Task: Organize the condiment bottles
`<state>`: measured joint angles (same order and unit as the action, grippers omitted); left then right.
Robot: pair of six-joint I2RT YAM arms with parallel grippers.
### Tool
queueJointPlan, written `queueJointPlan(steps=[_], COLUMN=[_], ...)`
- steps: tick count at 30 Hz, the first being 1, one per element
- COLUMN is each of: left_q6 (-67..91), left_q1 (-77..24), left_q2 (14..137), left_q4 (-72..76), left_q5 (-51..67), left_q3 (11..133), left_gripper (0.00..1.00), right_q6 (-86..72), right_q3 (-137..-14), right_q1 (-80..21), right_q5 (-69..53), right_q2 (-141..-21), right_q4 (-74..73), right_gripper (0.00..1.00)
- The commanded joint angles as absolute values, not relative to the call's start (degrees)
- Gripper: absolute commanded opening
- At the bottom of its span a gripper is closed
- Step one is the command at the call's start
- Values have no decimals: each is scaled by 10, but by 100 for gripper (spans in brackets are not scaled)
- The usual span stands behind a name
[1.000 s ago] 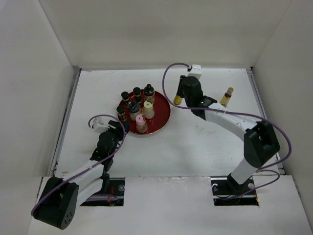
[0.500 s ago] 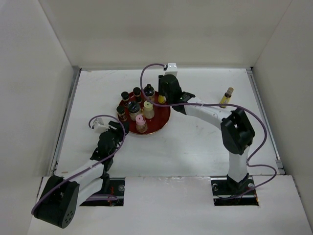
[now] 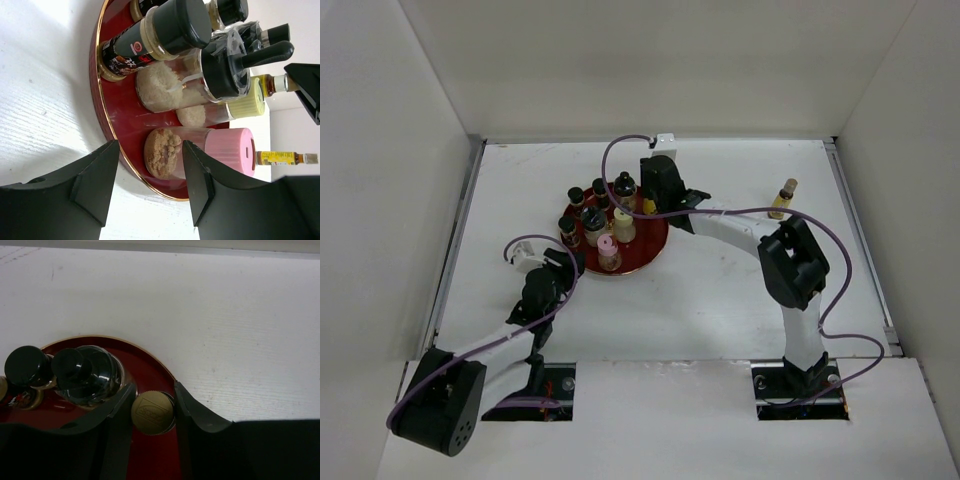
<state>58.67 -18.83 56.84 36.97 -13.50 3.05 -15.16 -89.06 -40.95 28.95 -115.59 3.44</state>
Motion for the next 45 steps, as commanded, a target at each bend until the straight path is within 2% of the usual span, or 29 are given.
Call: queueJointPlan(steps=[1,5,11,17,19,20,23,24,27,29,34,36,40,45], left_q6=[583,583,584,584,583,582,583,583,582,583,581,580,580,581], left_q1=[-191,-190,-188,-185,-184,-184,-183,-183,-183,-184,-187,-188,-185,-189], left_q2=[579,575,580,581,573,572,576,573,571,581,585,590,582,587], left_q4=[402,405,406,405,403,402,401,401,400,404,405,405,405,405], left_q5=[-137,-136,-131,-127,-129,-130,-126,-125,-129,-127,-130,-133,-130,-130], left_q3=[21,19,21,20,20,19,19,19,20,20,24,25,24,24], left_gripper=[52,52,52,52,52,52,52,52,52,52,52,51,51,51], right_q6=[-157,-161,-167,-154,-143,-138,-137,-138,-135,-138,-125,-122,-131,-148], right_q3=[-911,-896,-866,-805,-763,-740,-672,-648,-584,-556,-551,-562,-578,-589], right_q1=[-413,-423,-433,-438,-438,-430,-379,-357,-282,-227,-157,-142,-112,-86], right_q5=[292,296,302,306,311,315,341,354,403,412,396,401,382,354], right_q2=[-1158,-1142,-1085,-999,-960,-941,-884,-864,-811,-788,-787,-801,-842,-874], right_q4=[77,88,98,129,151,160,167,167,163,154,100,89,78,100], right_gripper=[39,57,71,75,69,62,27,21,17,25,60,68,71,71])
